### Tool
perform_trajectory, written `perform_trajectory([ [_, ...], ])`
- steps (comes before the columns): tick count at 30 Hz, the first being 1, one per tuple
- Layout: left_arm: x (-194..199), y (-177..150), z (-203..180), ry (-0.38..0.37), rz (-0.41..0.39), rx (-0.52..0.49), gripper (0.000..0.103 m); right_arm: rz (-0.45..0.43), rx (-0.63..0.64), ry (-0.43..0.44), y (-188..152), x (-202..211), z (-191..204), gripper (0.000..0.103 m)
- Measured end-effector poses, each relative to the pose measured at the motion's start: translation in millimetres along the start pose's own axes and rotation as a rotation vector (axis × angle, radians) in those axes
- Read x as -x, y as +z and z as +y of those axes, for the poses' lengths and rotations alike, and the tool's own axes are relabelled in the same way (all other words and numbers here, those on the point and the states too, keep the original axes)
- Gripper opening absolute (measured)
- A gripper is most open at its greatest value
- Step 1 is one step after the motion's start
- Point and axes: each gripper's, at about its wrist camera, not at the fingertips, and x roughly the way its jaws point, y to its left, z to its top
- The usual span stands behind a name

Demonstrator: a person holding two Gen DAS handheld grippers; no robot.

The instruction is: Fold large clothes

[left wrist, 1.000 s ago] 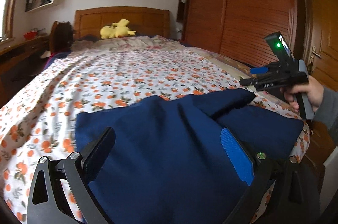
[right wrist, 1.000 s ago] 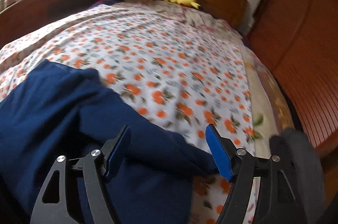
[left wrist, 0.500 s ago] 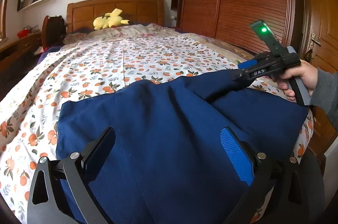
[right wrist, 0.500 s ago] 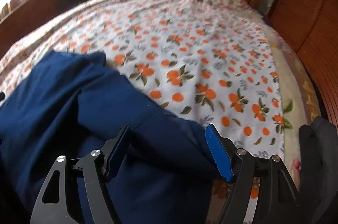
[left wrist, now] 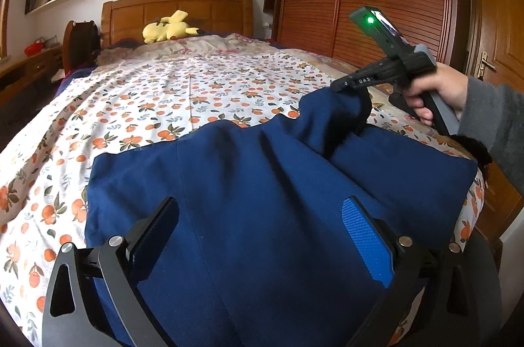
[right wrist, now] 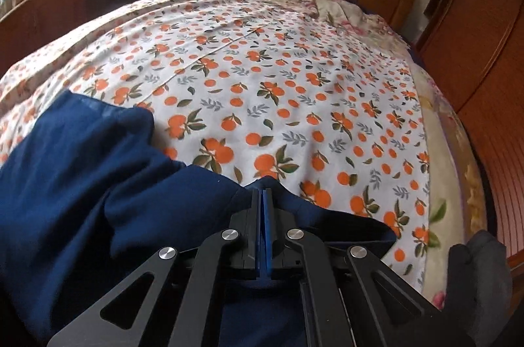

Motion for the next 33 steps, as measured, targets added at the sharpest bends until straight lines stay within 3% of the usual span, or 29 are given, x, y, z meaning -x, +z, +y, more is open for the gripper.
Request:
perform_trajectory([
  [2, 0, 0, 0, -0.001, 0.001, 0.002, 0.1, -0.007, -0.014, -0.003, 0, -3, 2, 0.004],
  [3, 0, 0, 0, -0.002, 0.001, 0.002, 0.1, -0.026, -0.002, -0.014, -1, -2, 4, 0.0],
  [13, -1, -1, 0, 0.005, 0.01, -0.003, 0.1, -0.109, -0.042, -0.223, 32, -8, -12, 0.0],
  [18, -4, -1, -1, 0.004, 0.016, -0.003, 0.1, -0.099, -0.087, -0.192, 34, -14, -26, 0.0],
  [20, -4, -2, -1, 0.003, 0.016, -0.006, 0.1, -0.08, -0.103, -0.175, 25, -15, -30, 0.022],
  [21, -4, -2, -1, 0.003, 0.016, -0.008, 0.1, -0.075, -0.117, -0.178, 18, -14, -34, 0.052],
  [22, -4, -1, -1, 0.003, 0.017, -0.008, 0.1, -0.079, -0.129, -0.186, 10, -13, -38, 0.06],
  [28, -5, -3, -2, 0.004, 0.017, -0.011, 0.1, 0.049, -0.277, -0.161, -37, -36, -80, 0.06],
  [33, -8, -4, -2, 0.007, 0.023, -0.012, 0.1, 0.14, -0.427, -0.018, -62, -68, -102, 0.059],
])
